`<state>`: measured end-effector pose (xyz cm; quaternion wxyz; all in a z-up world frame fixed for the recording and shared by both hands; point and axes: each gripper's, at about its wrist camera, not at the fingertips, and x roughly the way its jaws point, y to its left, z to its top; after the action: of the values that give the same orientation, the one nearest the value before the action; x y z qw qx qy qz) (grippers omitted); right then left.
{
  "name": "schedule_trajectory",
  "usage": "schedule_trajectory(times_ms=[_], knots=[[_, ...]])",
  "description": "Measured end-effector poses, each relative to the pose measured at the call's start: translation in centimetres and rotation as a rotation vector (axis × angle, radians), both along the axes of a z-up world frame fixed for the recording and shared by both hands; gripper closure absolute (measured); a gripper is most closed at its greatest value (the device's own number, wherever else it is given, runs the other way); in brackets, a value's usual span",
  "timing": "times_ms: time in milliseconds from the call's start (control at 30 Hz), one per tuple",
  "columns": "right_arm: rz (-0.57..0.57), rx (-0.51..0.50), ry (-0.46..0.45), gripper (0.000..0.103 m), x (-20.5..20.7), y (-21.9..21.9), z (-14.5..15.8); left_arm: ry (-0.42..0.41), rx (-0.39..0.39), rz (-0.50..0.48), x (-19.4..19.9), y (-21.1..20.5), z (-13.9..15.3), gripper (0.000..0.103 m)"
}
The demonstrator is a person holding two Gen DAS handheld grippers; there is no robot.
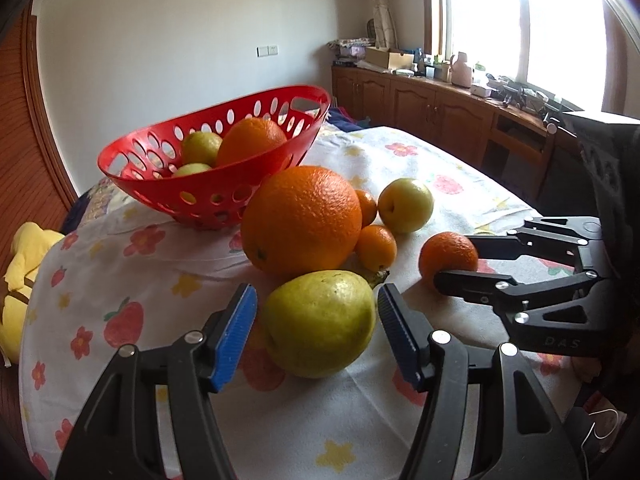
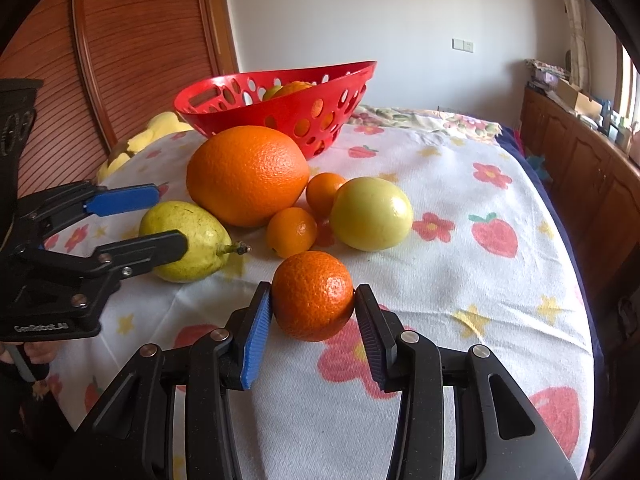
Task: Organize fruits
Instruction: 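Close left gripper on the yellow pear while right gripper grasps a tangerine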
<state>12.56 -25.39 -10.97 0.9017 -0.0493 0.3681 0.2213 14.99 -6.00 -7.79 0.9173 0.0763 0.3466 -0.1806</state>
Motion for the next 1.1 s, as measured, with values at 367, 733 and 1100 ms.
schedule_trajectory(times_ms=[367, 733, 1100], knots=[[0.000, 0.002, 0.002, 0.060, 0.0, 0.0, 0.0, 0.046, 0.001, -0.009, 1.1, -0.4, -0.7, 0.038], [0.000, 0.002, 0.002, 0.060, -0.1, 0.0, -0.1, 0.078, 0.022, -0.016, 1.3, -0.5, -1.6, 0.037], [0.001, 0.000, 0.010, 0.060, -0.1, -0.1, -0.3, 0.080, 0.028, -0.022, 0.8, -0.4, -1.7, 0.038]])
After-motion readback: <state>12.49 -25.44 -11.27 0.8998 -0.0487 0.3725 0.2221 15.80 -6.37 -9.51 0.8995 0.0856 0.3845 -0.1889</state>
